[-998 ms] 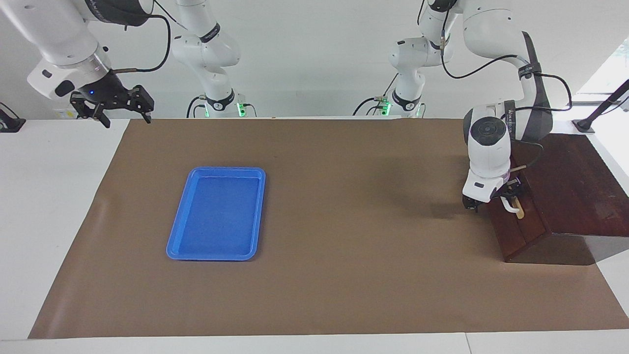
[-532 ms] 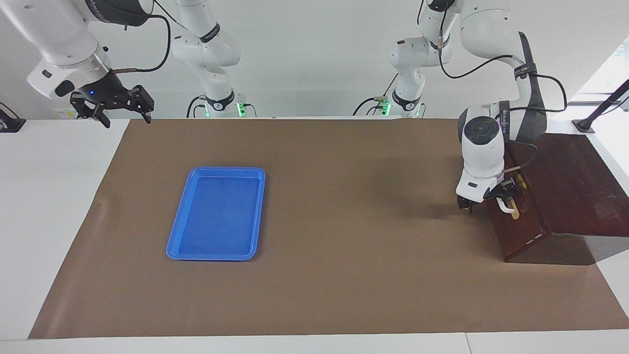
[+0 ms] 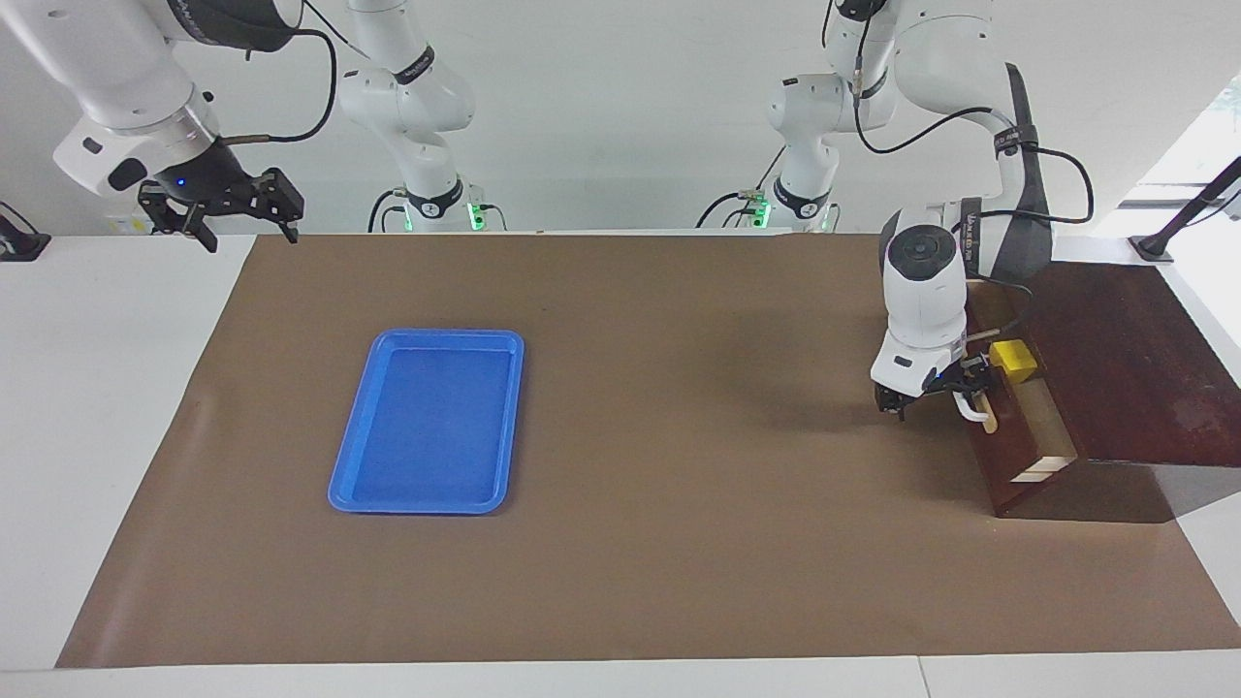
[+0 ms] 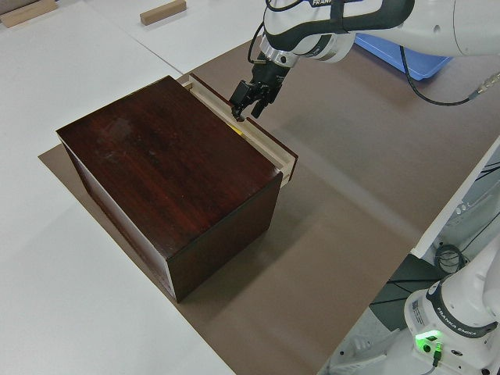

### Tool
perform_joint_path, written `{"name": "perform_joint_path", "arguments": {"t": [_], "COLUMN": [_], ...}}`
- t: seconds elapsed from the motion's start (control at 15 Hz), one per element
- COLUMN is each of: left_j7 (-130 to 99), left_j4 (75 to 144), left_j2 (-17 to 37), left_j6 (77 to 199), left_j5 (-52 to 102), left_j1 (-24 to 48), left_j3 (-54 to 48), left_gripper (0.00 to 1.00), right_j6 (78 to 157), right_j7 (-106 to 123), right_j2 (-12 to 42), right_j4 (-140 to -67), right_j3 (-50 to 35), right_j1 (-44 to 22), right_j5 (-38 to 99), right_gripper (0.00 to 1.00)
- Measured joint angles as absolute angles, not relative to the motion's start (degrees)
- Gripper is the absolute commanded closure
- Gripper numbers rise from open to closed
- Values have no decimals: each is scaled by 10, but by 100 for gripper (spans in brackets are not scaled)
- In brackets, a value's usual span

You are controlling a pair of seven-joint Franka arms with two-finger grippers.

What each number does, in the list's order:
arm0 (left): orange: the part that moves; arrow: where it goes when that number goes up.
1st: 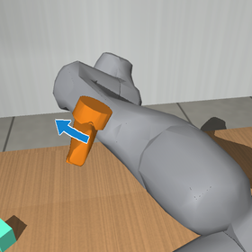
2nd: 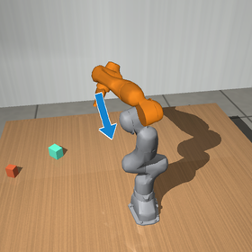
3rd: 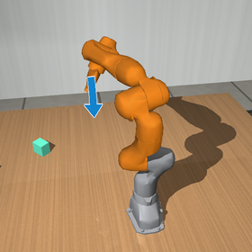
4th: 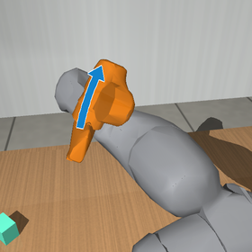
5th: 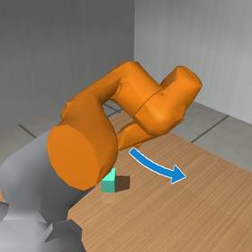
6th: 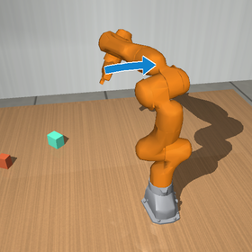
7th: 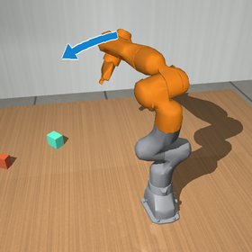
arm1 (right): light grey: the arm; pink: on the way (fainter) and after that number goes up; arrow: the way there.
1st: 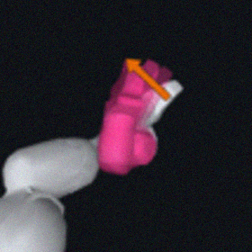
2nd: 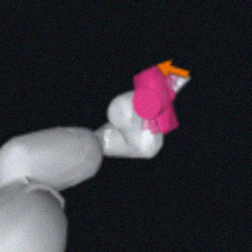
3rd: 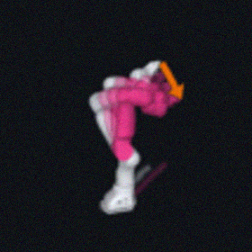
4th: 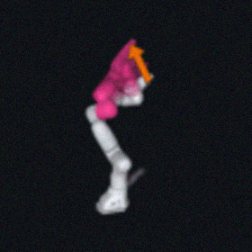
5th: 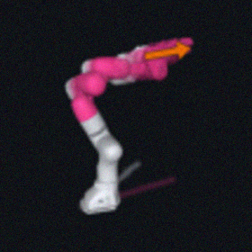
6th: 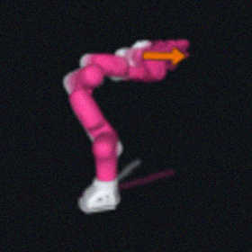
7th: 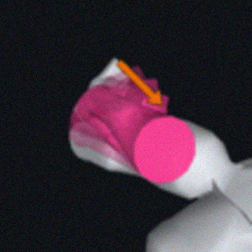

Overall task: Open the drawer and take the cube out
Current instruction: 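Pull the drawer open toward the robot with the left gripper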

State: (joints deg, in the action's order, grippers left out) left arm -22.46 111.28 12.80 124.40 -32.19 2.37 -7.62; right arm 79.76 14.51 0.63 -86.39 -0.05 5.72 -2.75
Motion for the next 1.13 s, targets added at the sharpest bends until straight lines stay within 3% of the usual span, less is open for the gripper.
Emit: {"name": "perform_joint_path", "arguments": {"t": [1.13], "left_j7": [-225], "left_j4": [1113], "left_j2": [127], "left_j6": [1237], "left_j5": [-312], "left_j1": [67], "left_j3": [-75], "left_gripper": [0], "right_j6": [798], "right_j7": [145], "right_j2": [6], "right_j4": [-864], "right_j3": [0], "right_j1": [57], "right_j5": [-27], "right_gripper": [0]}}
